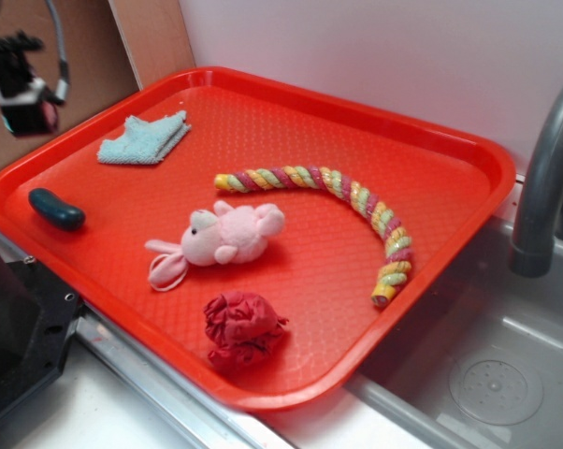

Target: Grab the plastic pickle.

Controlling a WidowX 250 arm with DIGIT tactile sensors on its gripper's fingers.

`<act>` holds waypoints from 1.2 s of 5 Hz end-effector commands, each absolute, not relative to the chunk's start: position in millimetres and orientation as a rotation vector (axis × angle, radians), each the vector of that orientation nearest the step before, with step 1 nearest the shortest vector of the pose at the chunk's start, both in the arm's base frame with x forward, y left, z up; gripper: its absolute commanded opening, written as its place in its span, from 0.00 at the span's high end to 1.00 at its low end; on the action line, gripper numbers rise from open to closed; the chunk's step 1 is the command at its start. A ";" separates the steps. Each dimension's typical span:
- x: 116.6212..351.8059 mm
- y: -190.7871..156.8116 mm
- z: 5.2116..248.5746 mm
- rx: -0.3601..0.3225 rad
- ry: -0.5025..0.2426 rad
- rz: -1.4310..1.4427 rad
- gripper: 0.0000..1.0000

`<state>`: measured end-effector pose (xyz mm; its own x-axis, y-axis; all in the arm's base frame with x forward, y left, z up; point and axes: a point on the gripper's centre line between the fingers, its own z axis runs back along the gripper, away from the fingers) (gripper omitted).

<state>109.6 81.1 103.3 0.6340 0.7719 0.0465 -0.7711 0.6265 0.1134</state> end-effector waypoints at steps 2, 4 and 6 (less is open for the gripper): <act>101.8 99.2 53.9 0.192 0.009 0.931 0.00; 105.0 97.5 25.5 0.257 -0.009 0.838 0.00; 119.6 95.3 25.6 0.191 -0.028 0.700 0.00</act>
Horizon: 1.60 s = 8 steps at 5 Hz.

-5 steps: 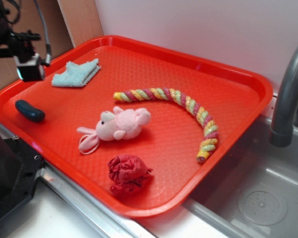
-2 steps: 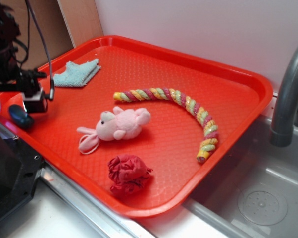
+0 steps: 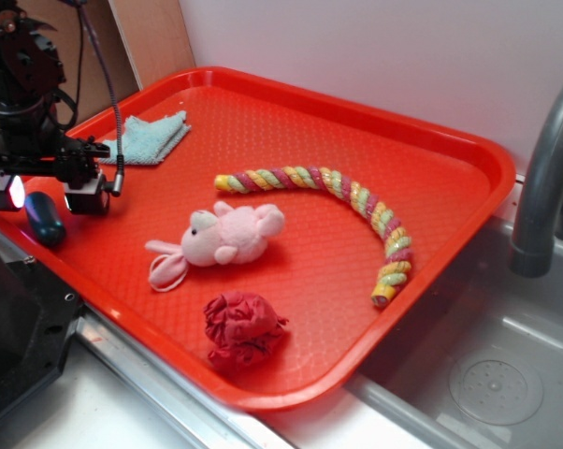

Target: Grab the plastic pickle.

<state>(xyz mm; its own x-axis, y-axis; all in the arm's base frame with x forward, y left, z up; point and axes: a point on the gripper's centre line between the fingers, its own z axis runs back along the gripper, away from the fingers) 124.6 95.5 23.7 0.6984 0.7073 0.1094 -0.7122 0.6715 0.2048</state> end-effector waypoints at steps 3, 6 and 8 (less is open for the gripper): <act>112.7 81.7 13.2 0.141 -0.037 0.670 1.00; 130.7 74.1 50.6 0.078 -0.046 0.423 1.00; 188.5 44.4 151.0 0.001 -0.138 -0.050 1.00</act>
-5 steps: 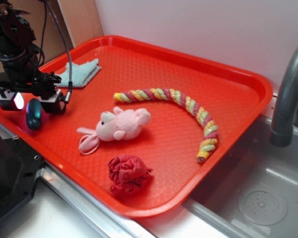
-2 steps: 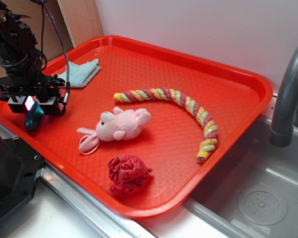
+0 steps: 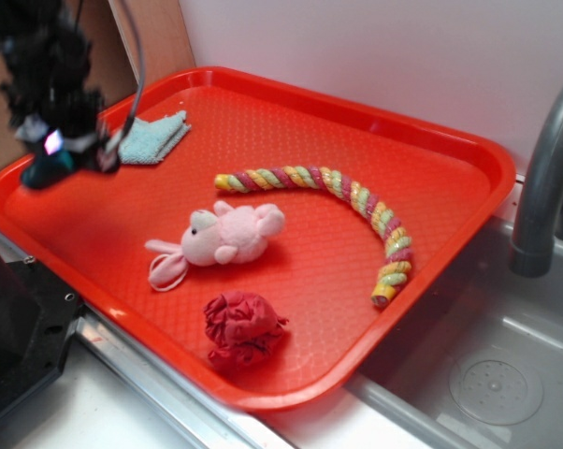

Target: Grab the plastic pickle.

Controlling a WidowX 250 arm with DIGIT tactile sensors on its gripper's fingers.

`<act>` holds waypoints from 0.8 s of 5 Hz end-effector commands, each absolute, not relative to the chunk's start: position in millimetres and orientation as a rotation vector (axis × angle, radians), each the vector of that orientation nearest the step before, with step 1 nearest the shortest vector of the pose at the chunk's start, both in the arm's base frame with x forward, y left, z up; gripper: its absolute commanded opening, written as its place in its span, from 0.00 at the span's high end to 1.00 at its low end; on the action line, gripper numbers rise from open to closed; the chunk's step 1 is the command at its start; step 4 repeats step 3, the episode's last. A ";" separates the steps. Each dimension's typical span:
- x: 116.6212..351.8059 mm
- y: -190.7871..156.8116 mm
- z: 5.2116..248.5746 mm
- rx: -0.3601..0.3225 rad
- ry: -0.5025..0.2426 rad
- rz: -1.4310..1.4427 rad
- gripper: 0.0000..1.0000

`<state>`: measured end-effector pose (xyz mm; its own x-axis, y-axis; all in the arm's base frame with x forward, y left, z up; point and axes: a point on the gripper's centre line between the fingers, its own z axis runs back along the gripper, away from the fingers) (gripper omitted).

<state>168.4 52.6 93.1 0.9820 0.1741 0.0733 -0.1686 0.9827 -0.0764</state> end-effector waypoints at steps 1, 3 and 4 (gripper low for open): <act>195.7 28.3 200.3 0.074 -0.150 -0.199 1.00; 193.5 25.8 239.4 0.061 -0.142 -0.203 1.00; 193.5 25.8 239.4 0.061 -0.142 -0.203 1.00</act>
